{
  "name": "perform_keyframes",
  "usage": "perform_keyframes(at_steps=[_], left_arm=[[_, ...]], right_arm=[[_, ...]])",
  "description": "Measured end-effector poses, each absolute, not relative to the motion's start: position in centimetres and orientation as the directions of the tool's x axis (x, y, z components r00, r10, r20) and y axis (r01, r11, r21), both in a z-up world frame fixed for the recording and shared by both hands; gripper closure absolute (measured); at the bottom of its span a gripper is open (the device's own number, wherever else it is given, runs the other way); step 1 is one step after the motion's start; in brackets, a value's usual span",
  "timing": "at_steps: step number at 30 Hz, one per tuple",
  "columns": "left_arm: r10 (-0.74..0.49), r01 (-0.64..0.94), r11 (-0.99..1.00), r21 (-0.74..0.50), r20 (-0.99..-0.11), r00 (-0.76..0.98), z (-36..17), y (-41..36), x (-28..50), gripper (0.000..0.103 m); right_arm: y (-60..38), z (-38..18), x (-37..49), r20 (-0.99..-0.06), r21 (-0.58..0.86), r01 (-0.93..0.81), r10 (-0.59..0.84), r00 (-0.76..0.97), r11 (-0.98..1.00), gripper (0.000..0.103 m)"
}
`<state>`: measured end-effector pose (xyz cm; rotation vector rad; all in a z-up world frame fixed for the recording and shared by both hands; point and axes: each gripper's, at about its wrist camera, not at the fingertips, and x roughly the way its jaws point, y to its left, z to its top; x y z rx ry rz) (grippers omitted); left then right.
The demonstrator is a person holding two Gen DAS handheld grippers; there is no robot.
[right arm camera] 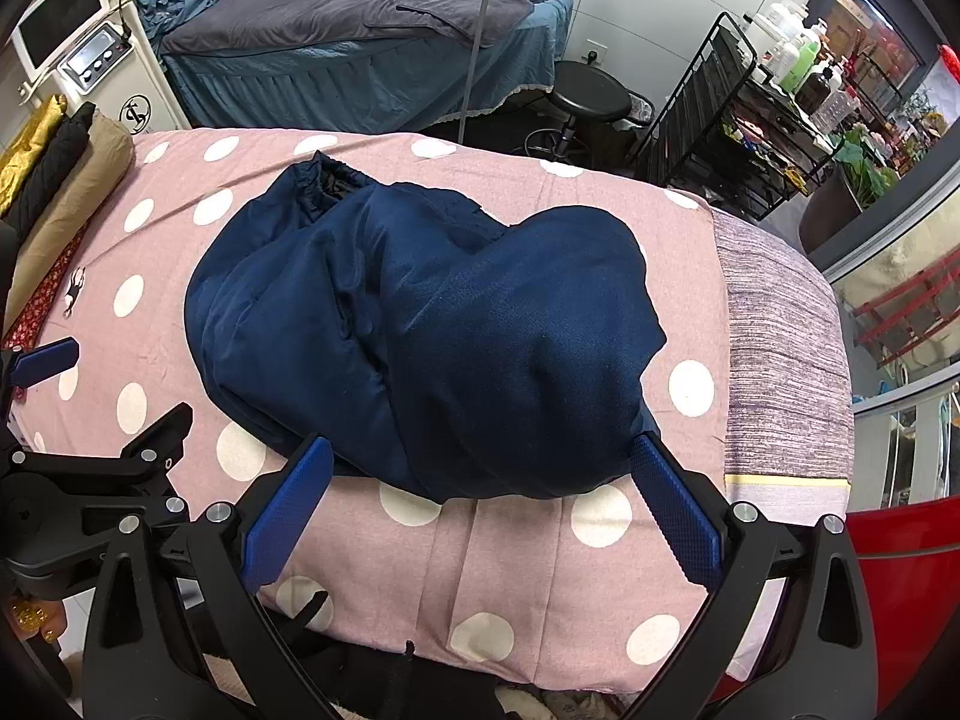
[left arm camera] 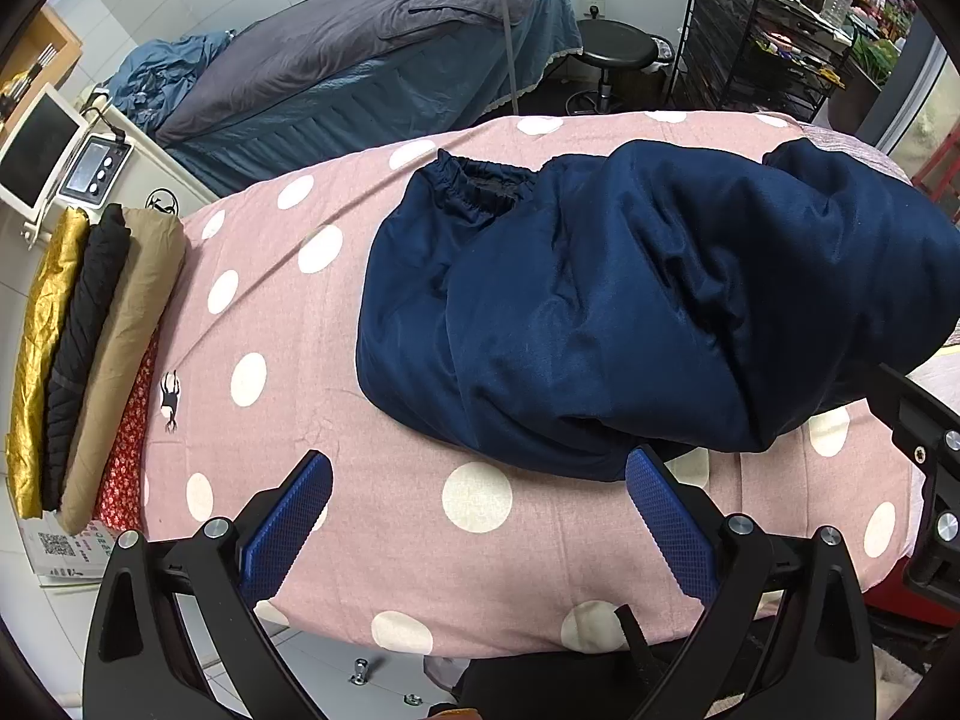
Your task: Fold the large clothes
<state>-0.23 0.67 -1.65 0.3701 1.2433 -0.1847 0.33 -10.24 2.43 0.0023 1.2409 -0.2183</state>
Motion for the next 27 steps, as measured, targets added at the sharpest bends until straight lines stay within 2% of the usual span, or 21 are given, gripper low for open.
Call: perform_keyframes(at_steps=[27], left_arm=[[0.071, 0.330, 0.927, 0.179, -0.947, 0.314, -1.75, 0.94, 0.01, 0.007]], right_arm=[[-10.31, 2.34, 0.36, -0.938, -0.115, 0.168, -0.163, 0.307, 0.979, 0.005]])
